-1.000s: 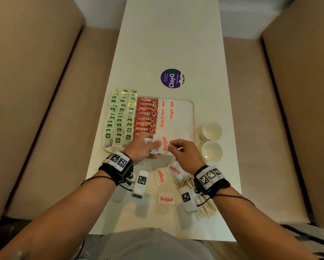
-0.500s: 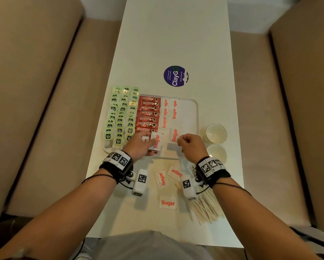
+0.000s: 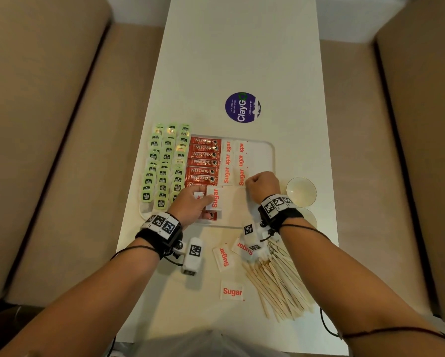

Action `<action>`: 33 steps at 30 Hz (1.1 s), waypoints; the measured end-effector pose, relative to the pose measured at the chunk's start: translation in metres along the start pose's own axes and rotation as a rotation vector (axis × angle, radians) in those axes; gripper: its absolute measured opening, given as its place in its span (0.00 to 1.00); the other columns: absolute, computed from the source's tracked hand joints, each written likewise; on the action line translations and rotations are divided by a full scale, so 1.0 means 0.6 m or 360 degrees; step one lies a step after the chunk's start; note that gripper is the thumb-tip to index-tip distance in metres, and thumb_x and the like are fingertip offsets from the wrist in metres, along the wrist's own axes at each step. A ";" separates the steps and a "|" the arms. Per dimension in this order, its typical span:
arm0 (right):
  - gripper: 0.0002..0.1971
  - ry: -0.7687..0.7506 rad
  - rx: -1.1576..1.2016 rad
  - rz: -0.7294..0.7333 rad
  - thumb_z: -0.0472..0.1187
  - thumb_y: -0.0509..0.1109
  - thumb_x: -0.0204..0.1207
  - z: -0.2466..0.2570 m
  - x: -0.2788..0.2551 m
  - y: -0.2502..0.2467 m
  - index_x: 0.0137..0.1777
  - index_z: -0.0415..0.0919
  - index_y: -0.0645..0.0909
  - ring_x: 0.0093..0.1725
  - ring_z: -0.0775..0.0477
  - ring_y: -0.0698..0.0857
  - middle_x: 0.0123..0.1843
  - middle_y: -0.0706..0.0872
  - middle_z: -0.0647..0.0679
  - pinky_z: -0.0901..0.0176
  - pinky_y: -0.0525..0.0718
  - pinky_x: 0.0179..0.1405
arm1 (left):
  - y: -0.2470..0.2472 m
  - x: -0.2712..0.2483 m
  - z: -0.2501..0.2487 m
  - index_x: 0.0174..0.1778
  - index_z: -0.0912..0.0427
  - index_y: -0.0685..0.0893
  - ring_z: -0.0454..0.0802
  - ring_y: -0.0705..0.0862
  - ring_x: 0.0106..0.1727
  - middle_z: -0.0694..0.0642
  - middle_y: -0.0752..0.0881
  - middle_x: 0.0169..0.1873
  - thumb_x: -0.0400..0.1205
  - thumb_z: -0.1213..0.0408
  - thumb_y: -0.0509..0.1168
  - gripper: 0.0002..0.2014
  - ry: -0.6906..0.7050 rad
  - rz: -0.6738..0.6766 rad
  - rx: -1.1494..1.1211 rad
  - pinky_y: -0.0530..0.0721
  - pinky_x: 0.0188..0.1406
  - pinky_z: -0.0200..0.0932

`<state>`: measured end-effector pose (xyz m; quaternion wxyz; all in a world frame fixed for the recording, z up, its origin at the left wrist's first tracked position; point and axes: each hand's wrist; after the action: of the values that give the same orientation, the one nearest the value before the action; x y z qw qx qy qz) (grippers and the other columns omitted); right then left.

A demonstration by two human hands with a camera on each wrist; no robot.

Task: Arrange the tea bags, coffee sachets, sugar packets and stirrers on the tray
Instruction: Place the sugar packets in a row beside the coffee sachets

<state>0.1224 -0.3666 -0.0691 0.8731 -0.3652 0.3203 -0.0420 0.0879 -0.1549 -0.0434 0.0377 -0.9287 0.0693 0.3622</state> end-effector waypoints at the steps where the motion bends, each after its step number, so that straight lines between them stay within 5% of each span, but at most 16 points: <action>1: 0.20 0.0002 -0.0016 0.0005 0.36 0.67 0.81 0.000 0.000 0.000 0.24 0.40 0.77 0.27 0.49 0.79 0.25 0.79 0.49 0.59 0.80 0.37 | -0.001 0.001 0.001 0.51 0.57 0.85 0.55 0.91 0.47 0.59 0.91 0.52 0.84 0.68 0.71 0.03 -0.0005 -0.0004 -0.0003 0.93 0.39 0.48; 8: 0.13 0.0026 -0.0055 0.0031 0.35 0.67 0.78 0.011 0.006 -0.004 0.31 0.36 0.82 0.27 0.47 0.77 0.23 0.77 0.49 0.60 0.77 0.32 | -0.007 0.008 0.008 0.51 0.57 0.85 0.55 0.90 0.44 0.60 0.91 0.50 0.83 0.68 0.72 0.04 -0.0029 -0.0014 -0.0003 0.92 0.39 0.49; 14: 0.13 0.0036 -0.0035 0.0038 0.38 0.70 0.78 0.009 0.010 -0.005 0.42 0.28 0.91 0.34 0.46 0.84 0.40 0.93 0.40 0.48 0.91 0.47 | -0.012 0.009 0.012 0.53 0.58 0.85 0.56 0.91 0.45 0.61 0.91 0.52 0.83 0.68 0.72 0.05 -0.0040 -0.0020 -0.0010 0.93 0.42 0.52; 20: 0.13 0.0043 -0.0048 0.0031 0.38 0.71 0.76 0.012 0.011 -0.005 0.41 0.27 0.91 0.32 0.46 0.83 0.38 0.92 0.38 0.58 0.83 0.35 | -0.015 0.012 0.008 0.51 0.57 0.85 0.55 0.91 0.44 0.60 0.91 0.51 0.83 0.67 0.73 0.04 -0.0055 -0.0032 -0.0040 0.92 0.42 0.51; 24: 0.13 0.0023 -0.0071 0.0024 0.39 0.71 0.77 0.010 0.010 -0.005 0.37 0.30 0.91 0.34 0.46 0.85 0.34 0.91 0.44 0.54 0.88 0.39 | -0.020 0.013 0.007 0.56 0.60 0.86 0.61 0.92 0.48 0.61 0.92 0.52 0.83 0.66 0.73 0.08 -0.0058 -0.0036 -0.0049 0.92 0.45 0.52; 27: 0.17 -0.0051 -0.0069 -0.0019 0.40 0.69 0.80 0.012 -0.001 -0.005 0.29 0.39 0.85 0.37 0.44 0.87 0.33 0.89 0.46 0.54 0.88 0.42 | -0.021 0.010 0.002 0.57 0.60 0.86 0.54 0.92 0.46 0.60 0.92 0.52 0.83 0.68 0.71 0.07 -0.0039 -0.0023 -0.0097 0.91 0.41 0.48; 30: 0.10 -0.0158 -0.0046 -0.0124 0.44 0.68 0.83 0.014 -0.019 0.000 0.43 0.43 0.86 0.45 0.46 0.87 0.46 0.91 0.47 0.51 0.89 0.50 | -0.021 0.007 -0.004 0.56 0.60 0.86 0.52 0.93 0.47 0.57 0.92 0.50 0.83 0.69 0.71 0.07 -0.0037 -0.0029 -0.0168 0.91 0.38 0.45; 33: 0.09 -0.0410 -0.0031 0.0023 0.50 0.69 0.84 0.015 -0.046 0.014 0.55 0.47 0.87 0.51 0.52 0.87 0.52 0.90 0.54 0.55 0.86 0.55 | -0.023 0.007 -0.005 0.56 0.60 0.86 0.53 0.93 0.49 0.59 0.93 0.51 0.83 0.70 0.72 0.08 -0.0023 -0.0043 -0.0161 0.93 0.45 0.50</action>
<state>0.1046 -0.3468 -0.0553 0.9037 -0.3738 0.2086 0.0147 0.0950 -0.1422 -0.0440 -0.0038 -0.9276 0.0382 0.3715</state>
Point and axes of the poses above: each hand's wrist, its own x-axis towards the middle knuckle, its own y-axis out of the palm, z = x × y
